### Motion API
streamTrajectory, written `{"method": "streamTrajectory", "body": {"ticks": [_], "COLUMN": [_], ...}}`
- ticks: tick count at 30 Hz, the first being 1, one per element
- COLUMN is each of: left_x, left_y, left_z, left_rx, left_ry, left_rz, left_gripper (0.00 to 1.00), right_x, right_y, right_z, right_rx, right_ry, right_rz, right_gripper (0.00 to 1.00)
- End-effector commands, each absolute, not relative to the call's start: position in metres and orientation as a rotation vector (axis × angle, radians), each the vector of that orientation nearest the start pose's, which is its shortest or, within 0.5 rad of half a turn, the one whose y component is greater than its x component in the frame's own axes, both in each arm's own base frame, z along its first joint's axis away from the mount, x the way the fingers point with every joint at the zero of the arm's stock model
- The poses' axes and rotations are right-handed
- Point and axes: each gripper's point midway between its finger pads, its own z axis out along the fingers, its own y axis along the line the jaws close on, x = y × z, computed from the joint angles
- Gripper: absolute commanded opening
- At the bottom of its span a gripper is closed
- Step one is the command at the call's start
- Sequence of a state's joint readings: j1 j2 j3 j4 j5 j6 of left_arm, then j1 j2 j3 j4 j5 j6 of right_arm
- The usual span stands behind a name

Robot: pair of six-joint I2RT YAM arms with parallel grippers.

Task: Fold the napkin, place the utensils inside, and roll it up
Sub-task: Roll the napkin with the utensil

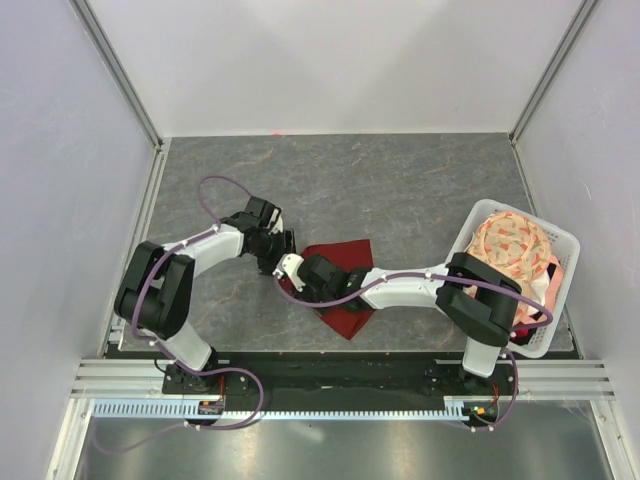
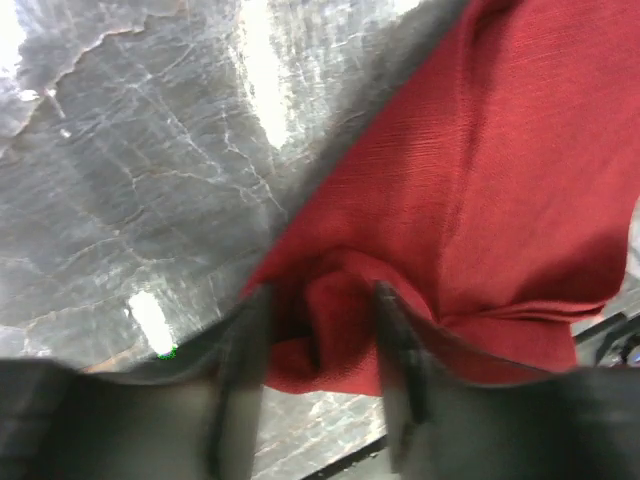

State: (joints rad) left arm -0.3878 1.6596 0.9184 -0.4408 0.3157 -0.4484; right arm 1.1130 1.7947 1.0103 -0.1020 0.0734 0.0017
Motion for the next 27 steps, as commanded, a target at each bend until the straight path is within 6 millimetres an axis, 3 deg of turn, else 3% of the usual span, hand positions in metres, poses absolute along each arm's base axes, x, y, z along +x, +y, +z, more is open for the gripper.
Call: {"method": "streamTrajectory", "body": {"ticks": [1, 5, 11, 14, 17, 27], "left_x": [0.285, 0.292, 0.285, 0.276, 0.276, 0.25], "left_y": [-0.177, -0.16, -0.142, -0.149, -0.165, -0.173], "left_z": [0.053, 0.059, 0.055, 0.057, 0.073, 0.07], "left_rx": [-0.017, -0.08, -0.175, -0.164, -0.121, -0.094], "left_ry": [2.744, 2.696, 2.657, 2.603, 2.499, 2.427], "left_rz": [-0.603, -0.517, -0.471, -0.573, -0.717, -0.862], "left_gripper": [0.68, 0.75, 0.77, 0.77, 0.77, 0.75], "right_x": [0.155, 0.145, 0.133, 0.133, 0.135, 0.14], "right_y": [0.349, 0.352, 0.349, 0.347, 0.343, 0.334], "right_z": [-0.017, -0.008, -0.004, -0.005, -0.01, -0.022], "right_rx": [-1.396, -1.392, -1.398, -1.392, -1.381, -1.338], "right_ry": [2.311, 2.298, 2.296, 2.301, 2.323, 2.397], "right_rz": [0.566, 0.768, 0.975, 1.027, 1.058, 1.148], "right_gripper": [0.23, 0.2, 0.19, 0.19, 0.19, 0.18]}}
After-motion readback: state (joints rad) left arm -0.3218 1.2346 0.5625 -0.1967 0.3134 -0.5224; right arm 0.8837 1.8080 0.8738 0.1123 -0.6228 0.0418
